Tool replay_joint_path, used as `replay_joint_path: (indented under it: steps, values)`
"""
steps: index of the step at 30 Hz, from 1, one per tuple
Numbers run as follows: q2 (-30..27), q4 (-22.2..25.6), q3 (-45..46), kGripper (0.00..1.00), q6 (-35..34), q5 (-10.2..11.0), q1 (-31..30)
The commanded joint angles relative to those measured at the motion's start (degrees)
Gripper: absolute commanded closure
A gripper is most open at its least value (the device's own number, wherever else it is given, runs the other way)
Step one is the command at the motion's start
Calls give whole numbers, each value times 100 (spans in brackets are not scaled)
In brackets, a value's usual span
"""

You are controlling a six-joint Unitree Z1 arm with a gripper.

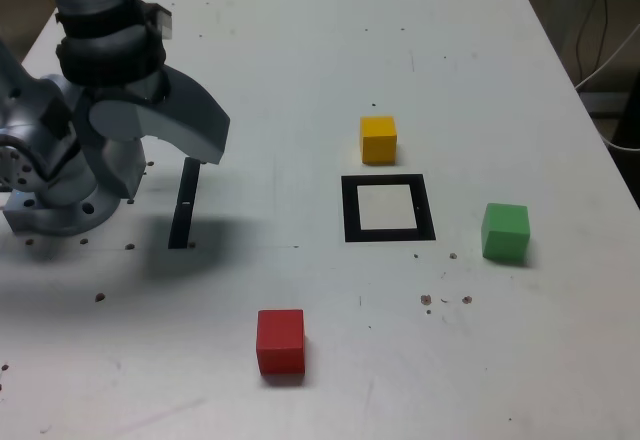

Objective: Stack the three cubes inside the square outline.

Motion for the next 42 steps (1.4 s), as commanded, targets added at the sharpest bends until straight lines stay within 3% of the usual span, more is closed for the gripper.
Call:
replay_joint_path:
  steps: [1, 23, 33, 42]
  values:
    - [5, -29, -16, 0, 5, 10, -7]
    - [40, 227, -126, 0, 145, 92, -132]
    - [352, 203, -324, 0, -567, 196, -921]
    - [1348, 167, -1161, 0, -1285, -188, -2152]
